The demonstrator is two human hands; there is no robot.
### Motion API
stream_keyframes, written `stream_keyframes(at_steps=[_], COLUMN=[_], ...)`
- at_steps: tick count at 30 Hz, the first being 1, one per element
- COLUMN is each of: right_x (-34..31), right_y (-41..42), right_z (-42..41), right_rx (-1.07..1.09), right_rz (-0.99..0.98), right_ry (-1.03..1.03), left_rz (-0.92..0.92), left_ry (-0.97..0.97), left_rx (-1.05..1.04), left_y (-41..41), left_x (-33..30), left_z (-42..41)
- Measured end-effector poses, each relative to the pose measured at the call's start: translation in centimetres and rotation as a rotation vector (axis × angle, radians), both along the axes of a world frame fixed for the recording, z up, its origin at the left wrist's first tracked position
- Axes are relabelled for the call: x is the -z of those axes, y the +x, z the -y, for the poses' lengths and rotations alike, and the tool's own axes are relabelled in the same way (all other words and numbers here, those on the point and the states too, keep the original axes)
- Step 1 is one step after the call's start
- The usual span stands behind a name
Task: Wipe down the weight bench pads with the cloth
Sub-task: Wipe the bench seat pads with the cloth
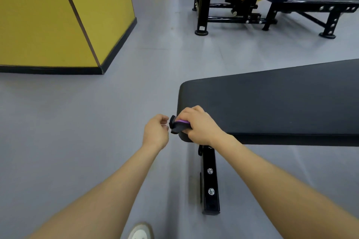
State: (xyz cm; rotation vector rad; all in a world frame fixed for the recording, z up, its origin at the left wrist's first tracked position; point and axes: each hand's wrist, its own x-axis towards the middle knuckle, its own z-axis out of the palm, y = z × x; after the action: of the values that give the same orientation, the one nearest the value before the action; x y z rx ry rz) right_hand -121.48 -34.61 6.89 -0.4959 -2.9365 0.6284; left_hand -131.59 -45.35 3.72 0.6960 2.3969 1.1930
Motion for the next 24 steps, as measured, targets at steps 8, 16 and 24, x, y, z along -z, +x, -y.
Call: stream_keyframes(at_steps=[8,16,24], right_x=[-1.1,-1.9,-2.9], right_y=[8.8,16.2,21.7], right_z=[-2.6,-6.0,-8.5], right_rx=[0.083,0.246,0.422], right_rz=[0.000,-0.022,-0.040], right_ry=[0.092,0.139,0.155], left_rz=[-0.299,-0.509,-0.615], left_ry=[0.006,-0.001,-0.012], left_rx=[0.176,0.372,0.607], left_y=[4.2,8.9,13.0], left_x=[-1.0,-3.3,-5.6], left_z=[-1.8,-5.0,-9.6])
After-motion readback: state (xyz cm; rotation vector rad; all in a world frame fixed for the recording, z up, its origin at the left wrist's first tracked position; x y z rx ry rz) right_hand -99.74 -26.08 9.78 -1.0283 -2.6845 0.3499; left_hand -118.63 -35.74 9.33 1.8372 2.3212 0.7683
